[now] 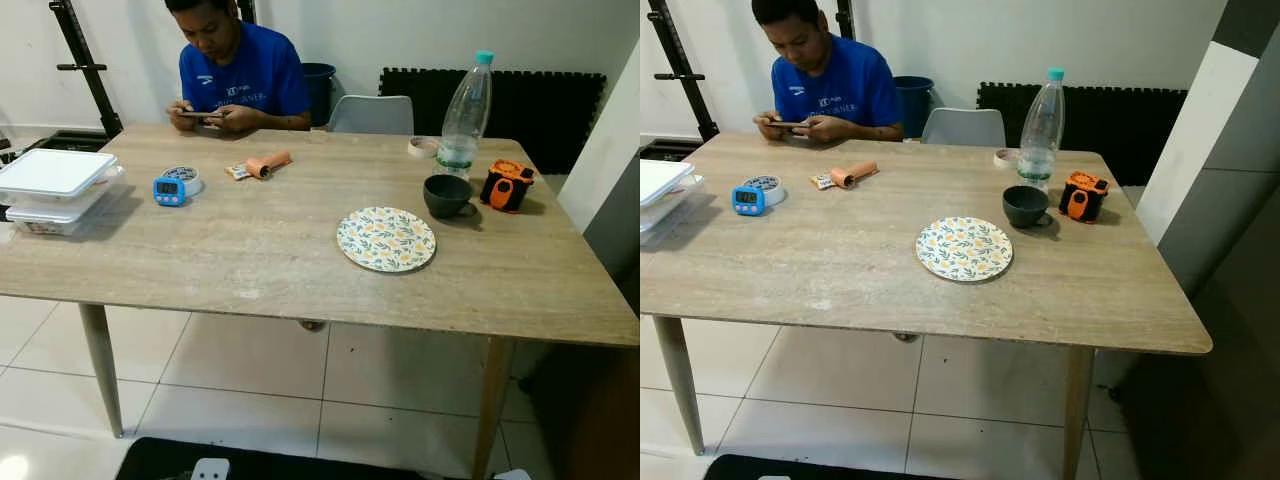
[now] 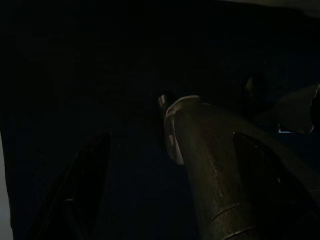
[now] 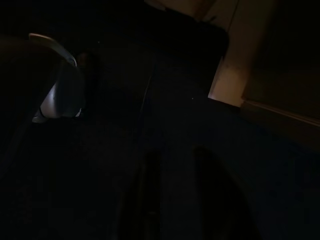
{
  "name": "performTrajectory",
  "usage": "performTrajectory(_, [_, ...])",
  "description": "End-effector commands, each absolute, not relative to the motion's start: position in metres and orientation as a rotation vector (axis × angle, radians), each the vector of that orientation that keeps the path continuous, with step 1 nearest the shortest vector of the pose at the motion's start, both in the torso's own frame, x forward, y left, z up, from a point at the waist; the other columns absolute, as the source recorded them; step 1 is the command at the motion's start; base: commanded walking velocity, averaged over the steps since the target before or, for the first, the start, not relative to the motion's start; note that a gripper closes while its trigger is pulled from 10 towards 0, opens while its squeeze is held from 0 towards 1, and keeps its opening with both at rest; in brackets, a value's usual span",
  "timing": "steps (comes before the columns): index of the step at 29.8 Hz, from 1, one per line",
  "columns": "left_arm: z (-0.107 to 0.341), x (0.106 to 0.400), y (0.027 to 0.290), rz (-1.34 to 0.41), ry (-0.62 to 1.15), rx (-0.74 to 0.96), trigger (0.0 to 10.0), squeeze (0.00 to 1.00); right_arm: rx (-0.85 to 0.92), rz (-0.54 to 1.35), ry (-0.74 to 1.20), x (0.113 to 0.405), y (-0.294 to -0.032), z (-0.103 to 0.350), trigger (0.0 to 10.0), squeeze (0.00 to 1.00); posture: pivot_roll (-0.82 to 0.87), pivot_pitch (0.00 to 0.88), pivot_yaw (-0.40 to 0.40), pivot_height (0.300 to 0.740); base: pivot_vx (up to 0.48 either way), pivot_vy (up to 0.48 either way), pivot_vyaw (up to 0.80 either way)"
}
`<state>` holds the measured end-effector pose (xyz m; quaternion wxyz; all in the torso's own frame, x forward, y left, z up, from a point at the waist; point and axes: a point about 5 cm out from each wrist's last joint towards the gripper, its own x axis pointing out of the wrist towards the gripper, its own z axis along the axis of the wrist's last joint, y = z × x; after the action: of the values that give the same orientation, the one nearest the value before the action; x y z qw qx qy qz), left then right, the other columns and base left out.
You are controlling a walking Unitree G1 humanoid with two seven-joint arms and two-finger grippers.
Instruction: Restocking fridge
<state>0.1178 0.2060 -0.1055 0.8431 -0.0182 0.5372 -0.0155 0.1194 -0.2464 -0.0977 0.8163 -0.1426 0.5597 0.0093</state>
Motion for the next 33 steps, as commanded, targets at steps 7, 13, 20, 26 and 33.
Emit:
performTrajectory(7, [-0.107,0.113,0.207,-0.003,1.142,-0.031,10.0,1.00,-0.291,0.061,1.175,0.123,-0.243,-0.097,10.0,1.00,-0.07,0.000,-0.017,0.740,0.000,0.000,0.00])
performTrajectory(13, [-0.107,0.113,0.207,0.010,1.141,-0.030,10.0,1.00,-0.291,0.069,1.173,0.124,-0.243,-0.097,10.0,1.00,-0.07,0.000,-0.019,0.740,0.000,0.000,0.00])
performTrajectory(20, [-0.107,0.113,0.208,0.027,1.137,-0.039,10.0,1.00,-0.289,0.074,1.163,0.128,-0.243,-0.095,10.0,1.00,-0.07,0.000,-0.021,0.740,0.000,0.000,0.00])
performTrajectory(26, [-0.106,0.114,0.211,0.038,1.141,-0.005,10.0,0.93,-0.277,0.035,1.159,0.131,-0.243,-0.095,10.0,0.77,-0.07,0.000,-0.023,0.740,0.000,0.000,0.00])
performTrajectory(33, [-0.106,0.116,0.212,0.053,1.133,0.002,10.0,0.00,-0.251,0.047,1.139,0.137,-0.241,-0.093,10.0,0.00,-0.07,0.000,-0.029,0.740,0.000,0.000,0.00])
